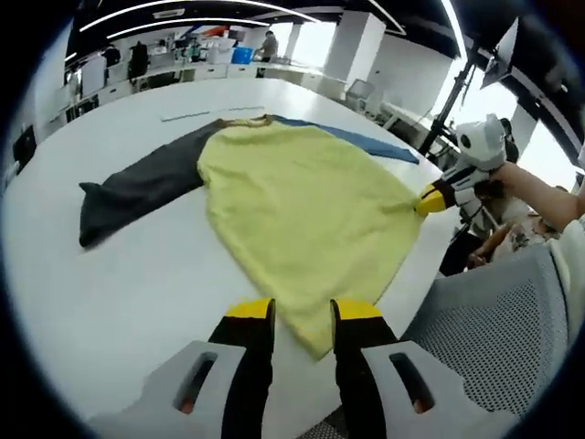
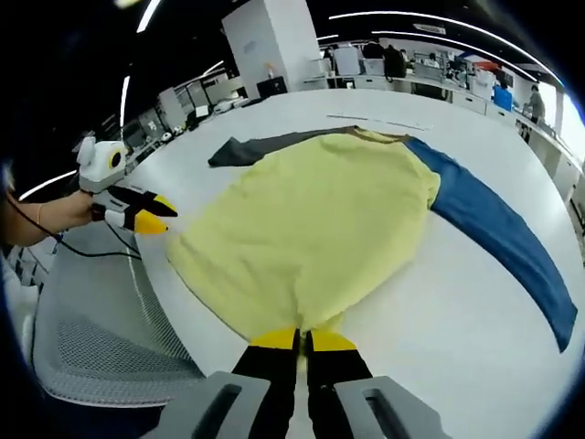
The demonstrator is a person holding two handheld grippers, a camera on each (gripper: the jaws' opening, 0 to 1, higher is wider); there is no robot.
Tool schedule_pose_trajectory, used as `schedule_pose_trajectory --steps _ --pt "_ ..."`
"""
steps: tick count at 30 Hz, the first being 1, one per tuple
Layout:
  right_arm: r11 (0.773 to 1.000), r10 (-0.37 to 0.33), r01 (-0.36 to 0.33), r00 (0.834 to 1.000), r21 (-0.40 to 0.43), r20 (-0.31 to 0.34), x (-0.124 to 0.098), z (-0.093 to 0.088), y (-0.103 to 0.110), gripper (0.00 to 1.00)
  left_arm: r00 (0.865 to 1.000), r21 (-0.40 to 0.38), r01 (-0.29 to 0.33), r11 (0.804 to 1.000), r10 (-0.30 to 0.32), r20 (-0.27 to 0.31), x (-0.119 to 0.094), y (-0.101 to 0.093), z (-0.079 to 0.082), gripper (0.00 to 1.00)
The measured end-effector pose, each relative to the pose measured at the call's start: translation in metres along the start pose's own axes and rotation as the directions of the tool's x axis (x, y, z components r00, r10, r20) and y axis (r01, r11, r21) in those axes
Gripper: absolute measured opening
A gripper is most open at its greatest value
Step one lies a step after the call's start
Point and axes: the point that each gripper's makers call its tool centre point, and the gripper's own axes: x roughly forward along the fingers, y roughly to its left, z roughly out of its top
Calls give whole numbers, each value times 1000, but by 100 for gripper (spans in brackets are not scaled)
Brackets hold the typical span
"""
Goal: Fold the garment on the visible template until the final outline fits inside the template.
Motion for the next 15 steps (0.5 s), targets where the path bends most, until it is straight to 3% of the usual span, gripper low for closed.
schedule_pose_trajectory --steps 10,11,15 --pt "999 24 -21 998 -49 64 5 38 27 0 996 71 73 995 -76 42 -5 -23 15 42" --pt "995 28 -21 997 -97 67 8 44 31 0 995 82 86 993 -89 41 -5 -27 16 43" --pt "989 56 -48 997 -137 56 22 56 46 0 994 105 97 990 -103 48 -6 -34 19 47"
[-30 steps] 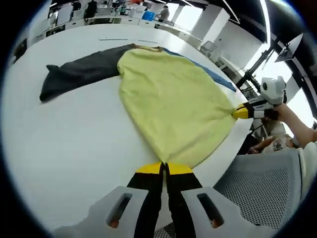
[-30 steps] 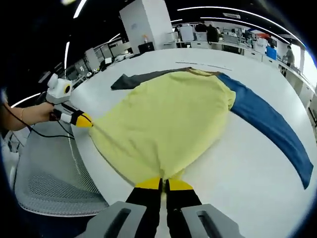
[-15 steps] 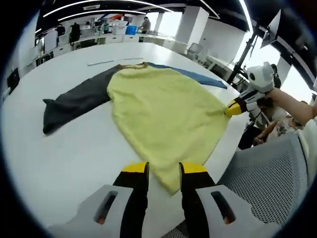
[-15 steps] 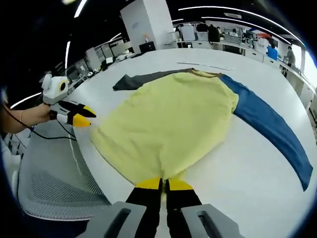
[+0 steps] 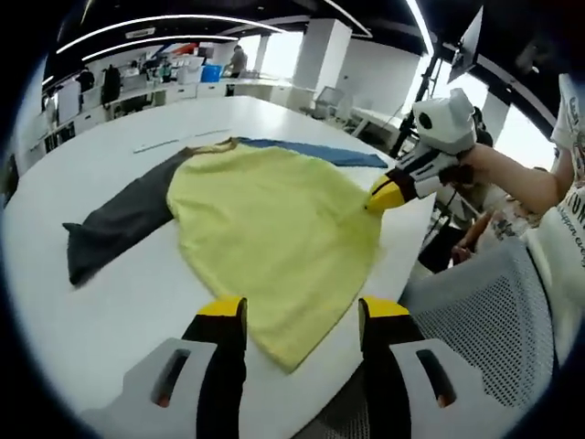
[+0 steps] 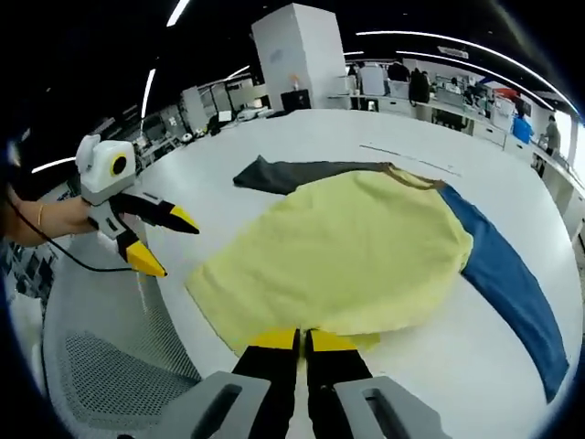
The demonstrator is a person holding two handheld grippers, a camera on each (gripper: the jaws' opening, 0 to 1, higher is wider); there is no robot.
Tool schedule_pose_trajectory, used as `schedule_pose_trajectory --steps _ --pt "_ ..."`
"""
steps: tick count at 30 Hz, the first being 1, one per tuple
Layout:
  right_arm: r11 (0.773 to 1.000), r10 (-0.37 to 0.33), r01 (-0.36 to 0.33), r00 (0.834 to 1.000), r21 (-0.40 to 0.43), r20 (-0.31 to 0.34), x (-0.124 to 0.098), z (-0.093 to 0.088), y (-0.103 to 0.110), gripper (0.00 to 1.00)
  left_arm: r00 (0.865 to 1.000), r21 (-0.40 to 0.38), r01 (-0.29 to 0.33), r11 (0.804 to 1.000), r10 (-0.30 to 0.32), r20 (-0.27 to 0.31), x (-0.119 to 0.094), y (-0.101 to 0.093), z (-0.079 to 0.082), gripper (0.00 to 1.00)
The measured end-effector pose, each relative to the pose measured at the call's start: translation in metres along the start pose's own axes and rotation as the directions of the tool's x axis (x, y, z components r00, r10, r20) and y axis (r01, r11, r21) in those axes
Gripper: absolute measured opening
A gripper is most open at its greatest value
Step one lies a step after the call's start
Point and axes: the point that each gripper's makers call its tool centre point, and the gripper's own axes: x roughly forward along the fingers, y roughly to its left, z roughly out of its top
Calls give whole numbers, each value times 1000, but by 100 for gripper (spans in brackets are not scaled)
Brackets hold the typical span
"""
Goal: Fold the garment on the visible template until the final outline fits inside the template.
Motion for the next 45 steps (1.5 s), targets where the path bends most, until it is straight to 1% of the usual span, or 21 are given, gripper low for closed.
schedule_pose_trajectory --steps 3,8,10,11,12,13,15,18,20,24,26,32,34,35,36,37,38,39,40,42,45 --pt "999 13 -14 1000 -36 -2 9 8 5 0 1000 9 7 1000 -7 6 0 -1 1 49" --pt "997 19 -22 999 -74 -35 28 13 7 0 1000 -4 0 1000 0 10 -3 2 1 50" --pt "997 27 -30 999 -72 -44 38 12 8 0 1000 -6 -3 1000 3 11 -4 3 0 50" --pt "997 34 -38 997 -68 -64 42 10 9 0 1000 -7 -5 1000 5 8 -4 3 -1 50" --pt "997 36 -41 997 -70 -69 43 9 9 0 1000 -7 -6 1000 6 7 -4 3 -2 51" --pt "996 35 -41 997 -82 -70 48 9 10 0 1000 -8 -7 1000 7 5 -5 4 -3 51" --pt "994 38 -47 995 -95 -91 56 5 11 0 1000 -12 -10 1000 10 2 -6 4 -4 51" --pt "993 31 -43 993 -114 -110 65 1 10 0 1000 -22 -10 1000 10 6 -6 4 -5 51" --pt "992 28 -43 992 -115 -127 67 -2 10 0 1000 -28 -10 1000 10 8 -6 4 -5 51" --pt "989 23 -44 989 -139 -145 72 -7 10 0 1000 -32 -11 999 12 16 -5 5 -4 52" --pt "990 24 -45 988 -137 -150 74 -8 9 0 1000 -30 -20 999 21 18 -5 7 -4 52" --pt "992 39 -55 990 -118 -137 76 -8 8 0 1000 -33 -22 999 23 22 -3 6 -3 53" --pt "995 42 -54 991 -88 -128 76 -7 8 0 1000 -33 -25 999 25 19 -3 6 -3 53" --pt "994 51 -62 991 -87 -125 76 -7 8 0 999 -33 -24 999 24 22 -3 5 -3 53" --pt "995 64 -73 991 -74 -119 74 -6 9 3 999 -34 -23 999 23 22 -3 5 -3 54" --pt "995 67 -74 991 -67 -114 72 -5 10 9 999 -35 -23 999 24 22 -3 4 -2 54" --pt "996 61 -66 994 -57 -91 69 0 8 15 999 -33 -24 999 24 20 -3 5 -2 54" --pt "996 57 -62 995 -62 -81 66 2 7 19 1000 -29 -25 999 25 18 -4 5 -2 54" --pt "996 53 -58 996 -64 -75 63 4 6 21 999 -27 -26 999 26 18 -4 5 -2 55" --pt "997 59 -61 997 -46 -54 55 8 4 23 1000 -24 -26 999 26 17 -5 5 -2 56" --pt "997 70 -70 997 14 -38 43 8 2 29 1000 -20 -28 999 28 10 -4 5 -2 57"
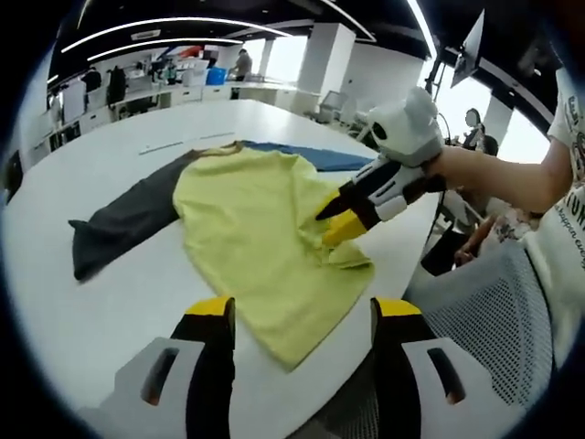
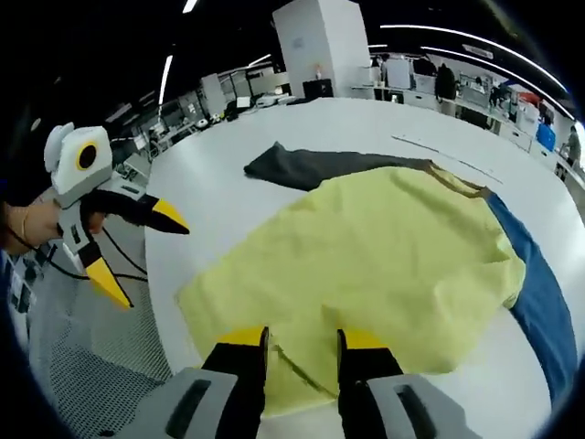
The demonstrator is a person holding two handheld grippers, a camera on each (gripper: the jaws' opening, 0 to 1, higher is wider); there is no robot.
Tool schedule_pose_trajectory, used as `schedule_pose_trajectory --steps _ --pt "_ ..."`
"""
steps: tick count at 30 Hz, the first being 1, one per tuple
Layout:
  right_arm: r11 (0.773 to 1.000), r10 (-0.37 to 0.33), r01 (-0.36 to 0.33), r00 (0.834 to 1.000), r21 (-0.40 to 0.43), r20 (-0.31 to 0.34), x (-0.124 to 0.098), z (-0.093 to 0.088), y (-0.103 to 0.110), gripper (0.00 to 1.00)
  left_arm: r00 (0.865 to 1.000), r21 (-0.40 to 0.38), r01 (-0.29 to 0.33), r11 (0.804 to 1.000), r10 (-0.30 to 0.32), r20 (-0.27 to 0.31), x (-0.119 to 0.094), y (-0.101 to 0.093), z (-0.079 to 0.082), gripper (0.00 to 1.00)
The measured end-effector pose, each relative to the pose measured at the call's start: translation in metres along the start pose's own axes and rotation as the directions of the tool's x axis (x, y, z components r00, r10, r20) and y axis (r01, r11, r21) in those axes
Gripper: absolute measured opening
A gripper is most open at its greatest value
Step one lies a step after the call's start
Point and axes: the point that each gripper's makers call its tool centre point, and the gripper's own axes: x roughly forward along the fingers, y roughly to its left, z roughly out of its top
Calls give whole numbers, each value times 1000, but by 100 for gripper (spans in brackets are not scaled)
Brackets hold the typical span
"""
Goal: Fold the garment on the visible template until the final outline fits inside the template.
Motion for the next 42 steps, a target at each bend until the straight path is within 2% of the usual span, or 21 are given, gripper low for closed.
schedule_pose_trajectory --steps 5,10,15,18,20,24,30,32,34,36,40,42 --pt "999 -15 15 1000 33 -3 -17 -8 -4 30 1000 -17 -7 1000 7 -5 3 2 -2 59" --pt "996 -66 67 998 60 -22 -28 -20 -16 30 999 -28 -31 999 30 -22 7 7 -7 57" --pt "982 -130 133 991 136 -29 -35 -32 -34 28 996 -3 -70 998 70 -48 12 13 -14 54" --pt "975 -140 142 990 172 -20 -37 -32 -40 28 993 13 -89 996 90 -72 15 15 -20 53" --pt "965 -139 139 990 224 -13 -39 -30 -43 27 993 -2 -89 996 88 -73 16 16 -21 52" --pt "952 -151 146 989 268 -2 -38 -27 -50 27 992 -27 -105 994 103 -69 18 19 -22 49" --pt "936 -149 152 988 319 -35 -28 -37 -53 23 989 -72 -124 990 117 -90 23 23 -31 43" --pt "931 -150 153 988 331 -34 -26 -39 -53 21 986 -70 -139 988 131 -101 24 25 -35 41" --pt "927 -149 154 988 342 -40 -24 -41 -51 19 981 -23 -166 986 163 -104 24 30 -40 38" --pt "923 -147 154 988 353 -46 -22 -45 -50 16 979 -30 -165 986 160 -124 25 30 -47 37" --pt "913 -149 153 988 377 -40 -21 -47 -51 10 977 -50 -177 983 169 -130 24 32 -51 33" --pt "911 -152 157 987 381 -44 -21 -48 -52 7 973 -75 -194 978 182 -144 22 34 -54 27"
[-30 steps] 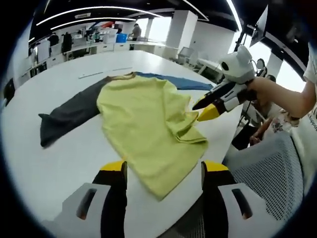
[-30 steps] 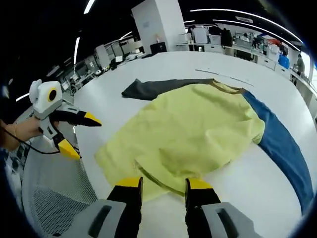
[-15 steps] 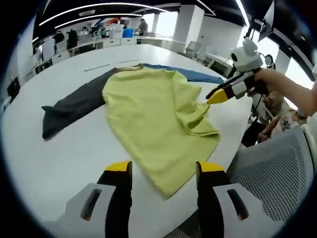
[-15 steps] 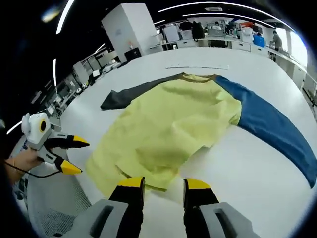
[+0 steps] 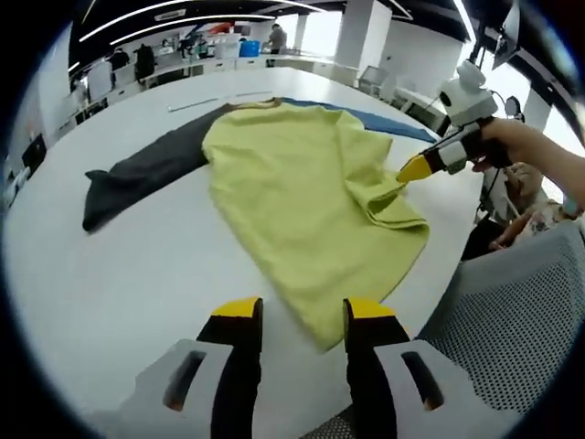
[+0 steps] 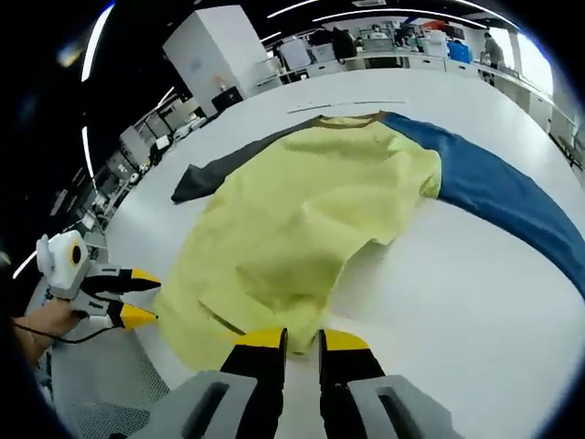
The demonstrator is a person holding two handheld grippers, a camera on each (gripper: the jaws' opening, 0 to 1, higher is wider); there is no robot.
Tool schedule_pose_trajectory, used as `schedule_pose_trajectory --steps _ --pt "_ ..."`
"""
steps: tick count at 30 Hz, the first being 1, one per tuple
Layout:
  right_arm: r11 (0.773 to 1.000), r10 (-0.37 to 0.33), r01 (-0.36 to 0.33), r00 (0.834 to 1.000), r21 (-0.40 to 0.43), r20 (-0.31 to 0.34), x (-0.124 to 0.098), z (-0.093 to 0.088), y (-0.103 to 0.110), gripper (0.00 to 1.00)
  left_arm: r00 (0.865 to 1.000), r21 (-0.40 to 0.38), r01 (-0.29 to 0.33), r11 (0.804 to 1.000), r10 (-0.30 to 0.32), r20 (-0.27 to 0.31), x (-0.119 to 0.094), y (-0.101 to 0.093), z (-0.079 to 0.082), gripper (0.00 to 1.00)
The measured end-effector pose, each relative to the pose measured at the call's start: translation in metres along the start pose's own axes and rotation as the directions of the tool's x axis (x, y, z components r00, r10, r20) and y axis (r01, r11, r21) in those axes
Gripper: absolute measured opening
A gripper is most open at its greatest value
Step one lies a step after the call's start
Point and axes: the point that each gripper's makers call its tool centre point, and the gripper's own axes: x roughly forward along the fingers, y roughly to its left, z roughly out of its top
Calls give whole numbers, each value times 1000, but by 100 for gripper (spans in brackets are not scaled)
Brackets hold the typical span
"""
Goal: Fold the garment on the visible template until the final outline fits inside the template.
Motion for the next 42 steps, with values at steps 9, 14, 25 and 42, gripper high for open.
schedule_pose_trajectory --steps 9,14,25,42 --pt "1000 -1 1 1000 28 7 -1 -1 -2 0 1000 -58 16 998 -16 -2 -1 -4 -4 20" --pt "999 1 -1 1000 41 1 -1 -3 -3 0 1000 -48 8 999 -9 -18 -1 -5 -5 14" --pt "1000 8 -8 1000 -17 6 -4 -5 -2 0 999 -42 -11 999 9 -47 -1 -4 -8 0" --pt "1000 -20 20 999 6 43 -41 -11 -21 0 1000 -52 -6 999 7 19 -12 -3 5 0"
